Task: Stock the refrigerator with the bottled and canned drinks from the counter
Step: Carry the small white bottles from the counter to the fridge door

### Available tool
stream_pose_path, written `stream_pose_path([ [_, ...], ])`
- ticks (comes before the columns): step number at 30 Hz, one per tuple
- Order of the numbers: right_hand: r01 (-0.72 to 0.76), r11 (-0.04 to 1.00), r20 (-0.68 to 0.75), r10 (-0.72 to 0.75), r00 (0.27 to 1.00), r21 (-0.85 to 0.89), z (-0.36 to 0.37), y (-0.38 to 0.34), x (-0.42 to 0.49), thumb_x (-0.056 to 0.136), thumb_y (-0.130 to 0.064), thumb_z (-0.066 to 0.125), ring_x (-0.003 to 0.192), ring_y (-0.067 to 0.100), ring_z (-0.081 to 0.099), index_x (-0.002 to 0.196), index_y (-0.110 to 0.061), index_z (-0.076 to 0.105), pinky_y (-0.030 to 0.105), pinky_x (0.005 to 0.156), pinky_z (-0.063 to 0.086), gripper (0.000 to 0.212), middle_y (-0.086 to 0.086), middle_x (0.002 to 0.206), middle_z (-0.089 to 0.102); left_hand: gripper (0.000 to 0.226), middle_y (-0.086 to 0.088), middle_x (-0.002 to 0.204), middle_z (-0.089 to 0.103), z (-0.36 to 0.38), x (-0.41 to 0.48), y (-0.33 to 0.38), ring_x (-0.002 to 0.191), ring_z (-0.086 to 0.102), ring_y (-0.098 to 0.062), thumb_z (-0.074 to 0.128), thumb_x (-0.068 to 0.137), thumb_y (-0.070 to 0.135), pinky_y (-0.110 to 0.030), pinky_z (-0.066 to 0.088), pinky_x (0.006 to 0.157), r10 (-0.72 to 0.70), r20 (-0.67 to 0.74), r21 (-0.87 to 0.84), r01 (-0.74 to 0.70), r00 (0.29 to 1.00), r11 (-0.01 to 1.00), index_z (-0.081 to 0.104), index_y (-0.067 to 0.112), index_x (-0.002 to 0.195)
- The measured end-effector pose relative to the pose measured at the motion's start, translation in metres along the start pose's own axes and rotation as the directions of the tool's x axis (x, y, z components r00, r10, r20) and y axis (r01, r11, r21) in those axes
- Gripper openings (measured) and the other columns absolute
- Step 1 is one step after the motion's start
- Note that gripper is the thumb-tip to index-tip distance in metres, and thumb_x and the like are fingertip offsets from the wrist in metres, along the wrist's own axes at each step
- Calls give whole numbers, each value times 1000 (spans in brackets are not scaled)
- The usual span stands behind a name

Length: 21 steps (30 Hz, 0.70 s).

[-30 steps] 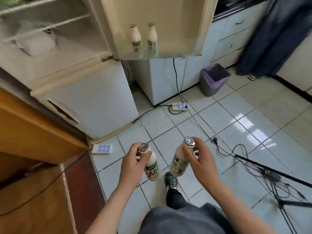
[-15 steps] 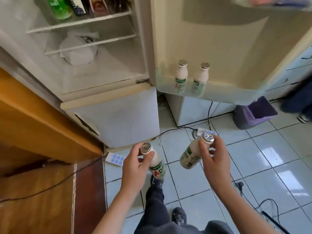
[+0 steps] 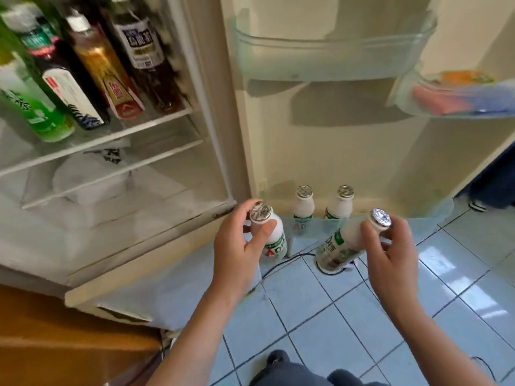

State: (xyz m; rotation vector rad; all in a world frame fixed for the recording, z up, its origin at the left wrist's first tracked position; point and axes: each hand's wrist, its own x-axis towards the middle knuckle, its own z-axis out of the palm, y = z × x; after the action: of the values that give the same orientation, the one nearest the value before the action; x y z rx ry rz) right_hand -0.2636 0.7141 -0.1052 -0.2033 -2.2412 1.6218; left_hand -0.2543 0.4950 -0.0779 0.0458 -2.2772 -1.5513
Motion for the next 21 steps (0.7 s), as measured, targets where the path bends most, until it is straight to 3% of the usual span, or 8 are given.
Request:
stream_pose_path([
  [7,62,997,-180,-68,981,-43,8,-16,47,88,-44,50,83,-4,53,98,-39,46,18,67,40,12,-30,90,52,22,22,99,64,14,48,7,90,62,-8,57,79,50,-35,53,78,79,-11,24,-79,997,997,53,53,100],
  [10,93,991,-210,-111,971,-92,9,-18,61,87,-48,49,84,3,51,101,-38,45,21,69,41,18,-31,91,49,24,19,97,64,24,53,9,90,63,-11,55,81,50,-39,53,76,103,-65,96,-96,993,991,55,42,103],
  [15,154,971,-241,-195,951,-180,5,-19,86,85,-54,46,93,17,51,110,-19,51,43,78,47,43,-15,94,47,38,4,99,68,38,65,14,87,64,-21,60,83,42,-37,51,75,129,-143,292,-83,981,953,61,17,112],
  [21,162,946,-144,-208,967,-281,-1,-9,102,88,-49,51,98,19,51,116,-12,53,35,78,42,47,-4,102,55,32,-4,101,69,58,76,2,86,64,-26,65,87,24,-34,48,74,67,-139,342,-16,988,939,61,11,116],
])
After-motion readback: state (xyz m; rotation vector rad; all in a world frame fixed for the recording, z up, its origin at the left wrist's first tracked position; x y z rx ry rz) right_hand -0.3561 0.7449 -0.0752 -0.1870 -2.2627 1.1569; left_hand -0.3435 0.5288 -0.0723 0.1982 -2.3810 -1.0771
